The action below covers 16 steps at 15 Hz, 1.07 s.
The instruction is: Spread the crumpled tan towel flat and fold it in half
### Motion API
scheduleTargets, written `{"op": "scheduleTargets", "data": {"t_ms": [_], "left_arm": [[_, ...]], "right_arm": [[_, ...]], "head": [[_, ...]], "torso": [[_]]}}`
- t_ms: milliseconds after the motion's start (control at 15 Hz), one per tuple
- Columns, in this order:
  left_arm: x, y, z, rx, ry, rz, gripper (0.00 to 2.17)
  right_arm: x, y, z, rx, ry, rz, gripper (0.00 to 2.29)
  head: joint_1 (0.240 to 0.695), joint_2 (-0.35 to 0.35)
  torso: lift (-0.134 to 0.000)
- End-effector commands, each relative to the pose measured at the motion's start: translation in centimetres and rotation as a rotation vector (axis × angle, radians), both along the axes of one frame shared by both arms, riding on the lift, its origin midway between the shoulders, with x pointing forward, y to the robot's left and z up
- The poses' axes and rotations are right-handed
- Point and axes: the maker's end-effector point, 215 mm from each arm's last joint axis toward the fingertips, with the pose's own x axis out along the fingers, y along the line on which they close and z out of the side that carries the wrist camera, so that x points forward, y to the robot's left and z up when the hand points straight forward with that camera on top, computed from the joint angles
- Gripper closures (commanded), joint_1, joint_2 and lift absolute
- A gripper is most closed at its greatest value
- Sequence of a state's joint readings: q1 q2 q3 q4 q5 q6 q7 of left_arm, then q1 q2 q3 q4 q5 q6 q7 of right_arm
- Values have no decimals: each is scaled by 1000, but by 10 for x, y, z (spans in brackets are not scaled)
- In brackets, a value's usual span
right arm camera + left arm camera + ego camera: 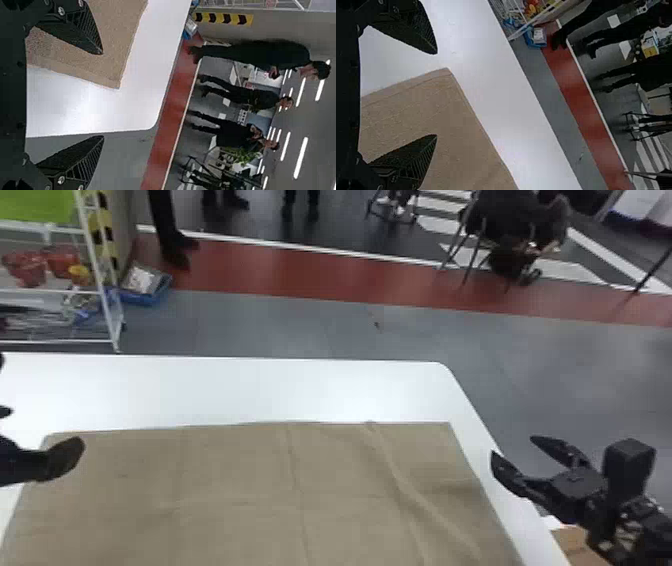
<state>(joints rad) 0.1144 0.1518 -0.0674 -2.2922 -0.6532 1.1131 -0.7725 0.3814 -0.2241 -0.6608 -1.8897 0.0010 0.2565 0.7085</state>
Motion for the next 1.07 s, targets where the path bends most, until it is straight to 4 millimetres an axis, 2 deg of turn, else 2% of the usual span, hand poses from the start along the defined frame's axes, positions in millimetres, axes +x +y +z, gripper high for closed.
{"op": "scheduleTargets", "data": {"t_ms": [0, 200, 333, 533, 1000], "left_arm": [[37, -6, 16, -15, -44, -42, 188], [71, -8, 9, -49, 5, -96, 208], [81, -7, -7, -63, 57, -100, 211], [84, -12, -28, -114, 147, -142, 265], [83, 7, -56, -141, 267, -157, 316]], "right_arm": [[14, 15, -2, 28, 1, 8, 144], [22, 22, -5, 21, 1, 4, 144], [25, 21, -3, 14, 0, -1, 144], [25, 20, -5, 12, 6, -5, 144], [23, 19, -14, 18, 18, -16, 140]], "head": [[695, -309], [695, -287], [695, -271], [695, -264], [695, -254]], "torso": [[-123], [-123], [-123], [-123], [-123]]}}
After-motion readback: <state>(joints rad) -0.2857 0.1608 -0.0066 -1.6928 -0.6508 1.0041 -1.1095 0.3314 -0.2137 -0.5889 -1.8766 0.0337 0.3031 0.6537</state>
